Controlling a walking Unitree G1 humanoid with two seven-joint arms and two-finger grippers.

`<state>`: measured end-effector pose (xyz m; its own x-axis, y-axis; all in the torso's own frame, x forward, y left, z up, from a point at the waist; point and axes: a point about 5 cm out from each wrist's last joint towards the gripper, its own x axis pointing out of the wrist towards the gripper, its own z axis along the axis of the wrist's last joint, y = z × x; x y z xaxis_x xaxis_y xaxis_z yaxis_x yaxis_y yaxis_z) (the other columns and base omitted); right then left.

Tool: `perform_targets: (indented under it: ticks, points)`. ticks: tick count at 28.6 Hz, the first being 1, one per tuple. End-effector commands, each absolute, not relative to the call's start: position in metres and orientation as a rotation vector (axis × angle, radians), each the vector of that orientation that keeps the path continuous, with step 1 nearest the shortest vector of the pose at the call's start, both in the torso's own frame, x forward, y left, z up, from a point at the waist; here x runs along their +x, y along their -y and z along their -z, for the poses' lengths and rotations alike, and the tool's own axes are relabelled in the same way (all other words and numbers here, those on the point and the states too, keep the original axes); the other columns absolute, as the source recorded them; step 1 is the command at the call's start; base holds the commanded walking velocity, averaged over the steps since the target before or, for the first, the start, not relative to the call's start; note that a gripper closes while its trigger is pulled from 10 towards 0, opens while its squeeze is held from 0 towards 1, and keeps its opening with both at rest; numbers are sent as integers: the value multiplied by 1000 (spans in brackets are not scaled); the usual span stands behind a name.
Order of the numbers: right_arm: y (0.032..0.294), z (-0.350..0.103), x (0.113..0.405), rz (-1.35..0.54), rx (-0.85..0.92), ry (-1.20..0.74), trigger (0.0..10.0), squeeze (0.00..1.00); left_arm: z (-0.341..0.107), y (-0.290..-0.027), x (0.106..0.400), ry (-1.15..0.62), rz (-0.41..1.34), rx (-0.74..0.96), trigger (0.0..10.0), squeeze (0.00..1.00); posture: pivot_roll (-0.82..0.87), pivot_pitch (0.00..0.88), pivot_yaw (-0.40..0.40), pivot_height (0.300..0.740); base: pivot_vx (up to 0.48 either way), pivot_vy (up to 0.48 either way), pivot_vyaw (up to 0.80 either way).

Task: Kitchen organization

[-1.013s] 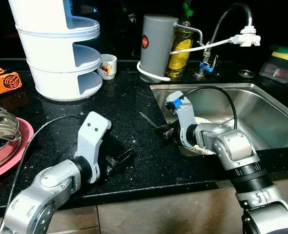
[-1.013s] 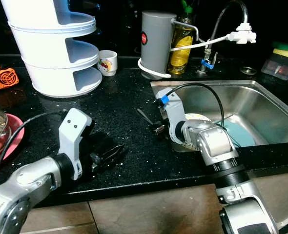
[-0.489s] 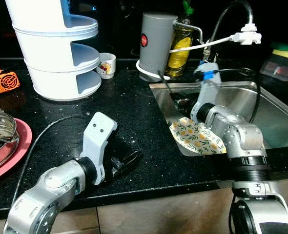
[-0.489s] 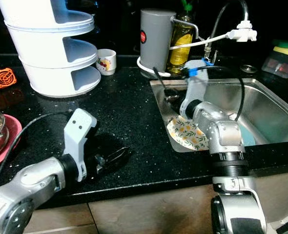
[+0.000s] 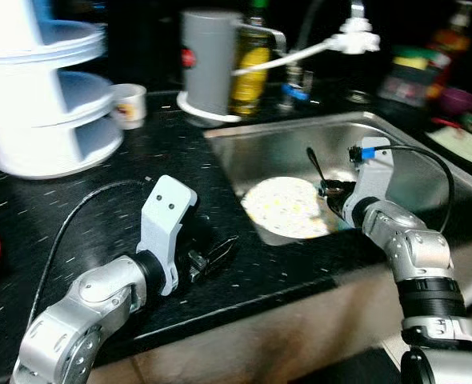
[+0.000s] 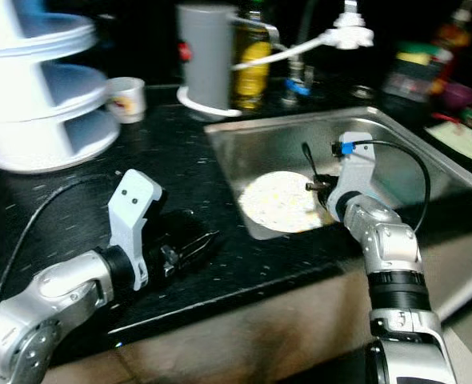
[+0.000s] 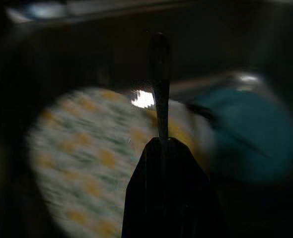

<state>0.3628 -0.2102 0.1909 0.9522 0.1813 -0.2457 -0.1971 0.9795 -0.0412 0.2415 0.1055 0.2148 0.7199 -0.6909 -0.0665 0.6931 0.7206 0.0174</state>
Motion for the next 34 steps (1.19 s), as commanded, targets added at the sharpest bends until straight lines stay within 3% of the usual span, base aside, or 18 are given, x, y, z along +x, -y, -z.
perform_targets:
  ticks: [1, 2, 3, 7, 11, 12, 13, 18, 21, 22, 24, 33, 34]
  points:
    - [192, -187, 362, -288, -192, -249, 0, 0, -214, -103, 242, -57, 777, 34, 10000, 0, 34, 0, -79, 740, 0, 0, 0]
    - [181, -184, 362, -331, -230, -255, 2706, 0, -214, -103, 242, -57, 777, 35, 10000, 0, 34, 0, -79, 740, 0, 0, 0]
    - [175, -184, 363, -344, -230, -247, 10000, 0, -214, -104, 242, -57, 773, 37, 10000, 0, 39, 0, -85, 740, 0, 0, 0]
    - [166, -184, 366, -359, -234, -236, 10000, 0, -214, -105, 243, -56, 767, 38, 10000, 0, 39, 0, -85, 740, 0, 0, 0]
    - [153, -182, 369, -347, -371, -193, 10000, 0, -212, -103, 243, -63, 776, 46, 10000, 0, 35, 0, -85, 740, 0, 0, 0]
    - [149, -178, 369, -335, -484, -181, 10000, 122, -212, -102, 243, -61, 778, 48, 10000, 0, 36, 0, -85, 740, 0, 0, 0]
    - [148, -177, 369, -328, -517, -176, 10000, 1000, -212, -101, 244, -59, 778, 48, 10000, 0, 38, 0, -87, 740, 0, 0, 0]
    - [148, -178, 370, -290, -540, -153, 10000, 1000, -213, -102, 244, -53, 771, 48, 10000, 0, 38, 0, -87, 740, 0, 0, 0]
    - [148, -189, 372, -260, -454, -70, 10000, 1000, -213, -105, 246, -45, 749, 48, 10000, 0, 38, 0, -86, 740, 0, 0, 0]
    - [146, -195, 371, -274, -312, -34, 10000, 0, -214, -107, 247, -36, 720, 43, 10000, 0, 36, 0, -84, 740, 0, 0, 0]
    - [144, -205, 369, -317, -84, 25, 10000, 0, -215, -110, 251, -21, 660, 33, 10000, 0, 35, 0, -82, 740, 0, 0, 0]
    - [133, -216, 359, -439, 277, 122, 10000, 0, -215, -114, 258, -14, 577, 47, 10000, 0, 39, 0, -76, 740, -58, 0, 0]
    - [123, -220, 351, -512, 382, 153, 10000, 0, -217, -115, 260, -8, 568, 43, 10000, 0, 43, 0, -72, 740, -334, 0, 0]
